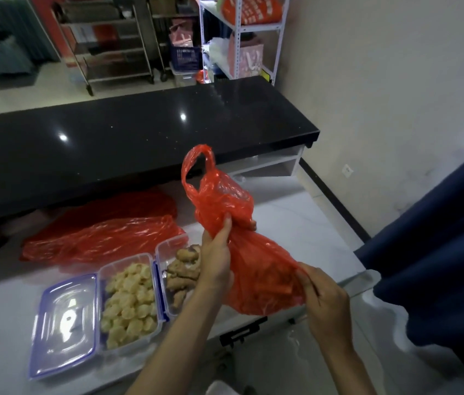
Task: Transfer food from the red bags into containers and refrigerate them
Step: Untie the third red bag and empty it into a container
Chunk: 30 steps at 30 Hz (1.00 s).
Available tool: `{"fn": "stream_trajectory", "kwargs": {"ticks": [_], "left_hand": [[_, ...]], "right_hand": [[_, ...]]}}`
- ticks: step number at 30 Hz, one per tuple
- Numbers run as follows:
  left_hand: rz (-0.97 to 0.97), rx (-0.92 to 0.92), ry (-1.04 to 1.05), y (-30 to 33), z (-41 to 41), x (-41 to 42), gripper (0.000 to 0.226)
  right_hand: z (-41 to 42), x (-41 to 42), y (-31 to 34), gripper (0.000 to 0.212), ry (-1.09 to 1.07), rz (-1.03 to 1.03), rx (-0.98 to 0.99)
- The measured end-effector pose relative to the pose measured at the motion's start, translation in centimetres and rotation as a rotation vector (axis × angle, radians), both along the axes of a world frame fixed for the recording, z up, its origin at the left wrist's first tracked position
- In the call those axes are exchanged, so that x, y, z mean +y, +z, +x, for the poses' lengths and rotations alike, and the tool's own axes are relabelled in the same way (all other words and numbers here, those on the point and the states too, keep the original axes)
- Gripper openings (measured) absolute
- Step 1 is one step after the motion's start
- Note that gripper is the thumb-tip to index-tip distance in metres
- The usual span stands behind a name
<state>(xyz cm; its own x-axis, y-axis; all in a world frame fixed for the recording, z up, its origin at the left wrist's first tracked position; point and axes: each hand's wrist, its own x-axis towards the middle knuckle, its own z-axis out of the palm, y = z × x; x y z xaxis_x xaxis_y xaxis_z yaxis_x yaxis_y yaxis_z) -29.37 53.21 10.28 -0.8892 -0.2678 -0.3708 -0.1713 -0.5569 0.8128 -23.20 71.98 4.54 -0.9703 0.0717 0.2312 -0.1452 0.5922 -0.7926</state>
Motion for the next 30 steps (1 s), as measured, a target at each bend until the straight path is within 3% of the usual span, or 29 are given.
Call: {"fn": "stream_trajectory", "kwargs": {"ticks": [3,5,11,16,20,23,25,28,30], "left_hand": [[0.037,-0.018,-0.031,-0.6,-2.7,0.0,0.038],[0.029,-0.042,-0.049,-1.5,-4.7,-0.1,0.045],[0.067,-0.142,-0.045,-5.6,-8.7,-1.0,0.038],[-0.066,-0.211,-0.040,-9.1,-9.5,-2.4,0.016],[-0.189,-0.202,-0.055,-8.6,-9.3,-3.0,0.024],[-0.299,-0.145,-0.099,-8.0,-8.6,-3.7,0.031],[-0.412,-0.143,-0.139,-8.6,-7.1,-4.2,0.046],[-0.614,-0.201,-0.398,-9.4,-3.6,-4.1,0.106],[-0.682,-0.207,-0.509,-9.8,-1.2,-2.8,0.128]], "right_hand": [[-1.7,0.4,0.0,0.029,0.014,0.019,-0.014],[-3.2,0.7,0.1,0.026,0.028,0.049,-0.038],[-7.5,0.5,-1.3,0.028,0.125,0.095,-0.143],[-9.6,-0.7,-2.5,0.039,0.138,-0.027,-0.307],[-12.1,-0.7,-2.7,0.048,0.179,-0.127,-0.379],[-13.8,-1.2,-3.6,0.044,0.173,-0.208,-0.419],[-14.6,-1.5,-4.2,0.039,0.176,-0.260,-0.469],[-15.4,-1.8,-4.9,0.035,0.167,-0.415,-0.584],[-15.6,-1.9,-4.7,0.034,0.196,-0.503,-0.669]]}}
